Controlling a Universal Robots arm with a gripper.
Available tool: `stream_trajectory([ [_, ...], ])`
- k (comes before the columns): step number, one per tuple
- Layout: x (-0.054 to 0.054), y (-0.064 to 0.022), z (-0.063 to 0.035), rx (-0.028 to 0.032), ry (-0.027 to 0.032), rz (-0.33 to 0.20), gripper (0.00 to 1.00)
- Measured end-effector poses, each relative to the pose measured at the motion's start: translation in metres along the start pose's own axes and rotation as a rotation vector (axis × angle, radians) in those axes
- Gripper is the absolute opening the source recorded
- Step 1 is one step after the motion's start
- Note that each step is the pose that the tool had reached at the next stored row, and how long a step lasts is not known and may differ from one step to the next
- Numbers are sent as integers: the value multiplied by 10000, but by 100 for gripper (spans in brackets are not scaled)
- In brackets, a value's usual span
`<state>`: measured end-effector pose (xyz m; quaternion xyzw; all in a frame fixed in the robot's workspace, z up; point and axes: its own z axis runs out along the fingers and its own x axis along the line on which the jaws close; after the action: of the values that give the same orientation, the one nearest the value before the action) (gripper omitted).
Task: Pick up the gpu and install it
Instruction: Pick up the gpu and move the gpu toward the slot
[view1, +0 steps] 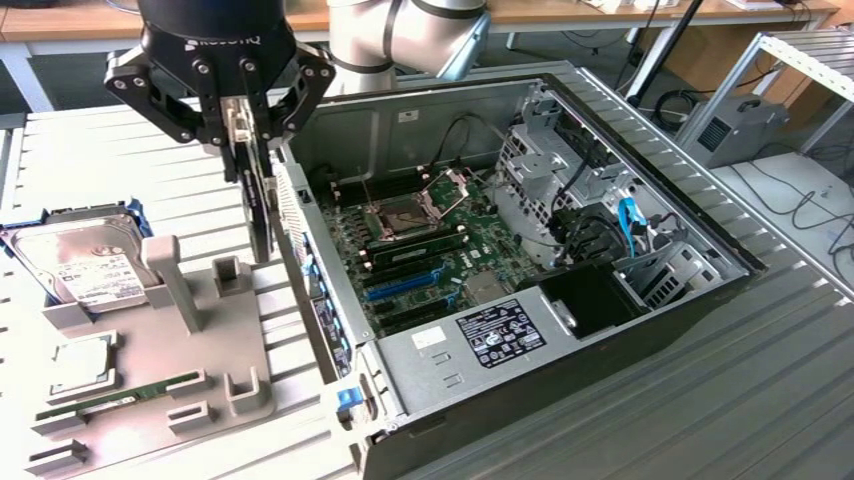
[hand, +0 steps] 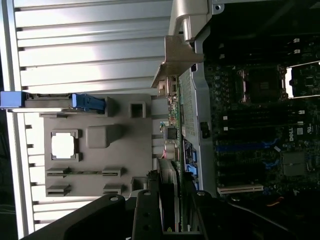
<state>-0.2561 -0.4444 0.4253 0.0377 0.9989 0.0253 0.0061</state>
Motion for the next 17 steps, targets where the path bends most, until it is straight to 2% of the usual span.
stream_trajectory([
  [17,-142,11,2,24,-2,0,29],
])
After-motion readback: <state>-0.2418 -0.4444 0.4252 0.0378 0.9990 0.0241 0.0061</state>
